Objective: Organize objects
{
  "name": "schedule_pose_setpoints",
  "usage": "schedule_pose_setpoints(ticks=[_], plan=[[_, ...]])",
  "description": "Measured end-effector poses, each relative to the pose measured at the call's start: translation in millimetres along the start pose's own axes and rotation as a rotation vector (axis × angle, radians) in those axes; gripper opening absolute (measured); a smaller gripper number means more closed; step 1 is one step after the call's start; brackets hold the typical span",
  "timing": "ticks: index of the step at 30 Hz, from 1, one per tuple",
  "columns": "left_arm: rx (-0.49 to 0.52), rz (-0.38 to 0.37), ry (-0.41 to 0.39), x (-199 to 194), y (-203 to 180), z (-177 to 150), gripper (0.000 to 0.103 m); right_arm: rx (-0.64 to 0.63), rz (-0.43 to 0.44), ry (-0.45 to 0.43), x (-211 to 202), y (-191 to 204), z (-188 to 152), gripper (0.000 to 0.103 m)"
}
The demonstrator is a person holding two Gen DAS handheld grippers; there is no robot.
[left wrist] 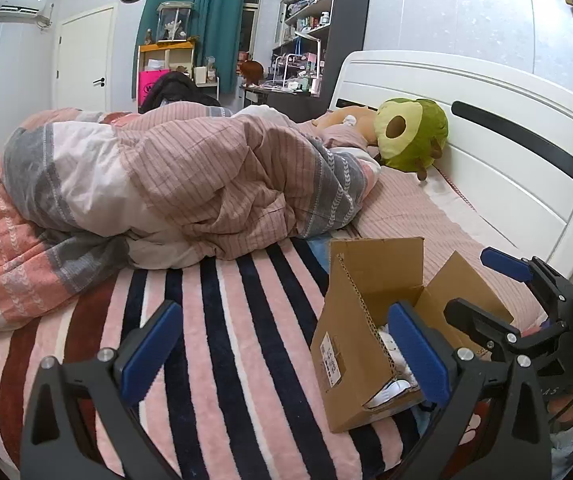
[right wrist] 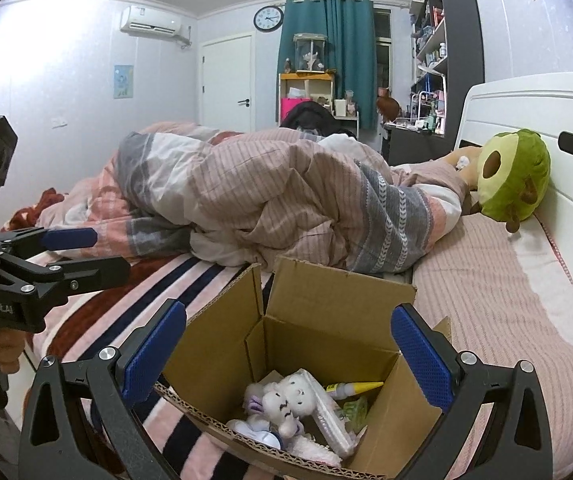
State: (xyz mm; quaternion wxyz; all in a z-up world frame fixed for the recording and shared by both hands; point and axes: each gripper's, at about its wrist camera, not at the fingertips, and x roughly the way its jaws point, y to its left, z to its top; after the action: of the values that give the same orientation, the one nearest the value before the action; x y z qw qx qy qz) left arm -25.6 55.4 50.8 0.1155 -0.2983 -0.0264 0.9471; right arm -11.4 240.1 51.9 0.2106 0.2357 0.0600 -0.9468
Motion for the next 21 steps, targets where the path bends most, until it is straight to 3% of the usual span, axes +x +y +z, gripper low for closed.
schedule_pose_setpoints(ticks=[21], plan=[[0.002,0.032,0.011,2.0,-0.9,-2.4,0.102,-0.013,0.006,0.021,2.4,-6.1,-6.7,0.103]])
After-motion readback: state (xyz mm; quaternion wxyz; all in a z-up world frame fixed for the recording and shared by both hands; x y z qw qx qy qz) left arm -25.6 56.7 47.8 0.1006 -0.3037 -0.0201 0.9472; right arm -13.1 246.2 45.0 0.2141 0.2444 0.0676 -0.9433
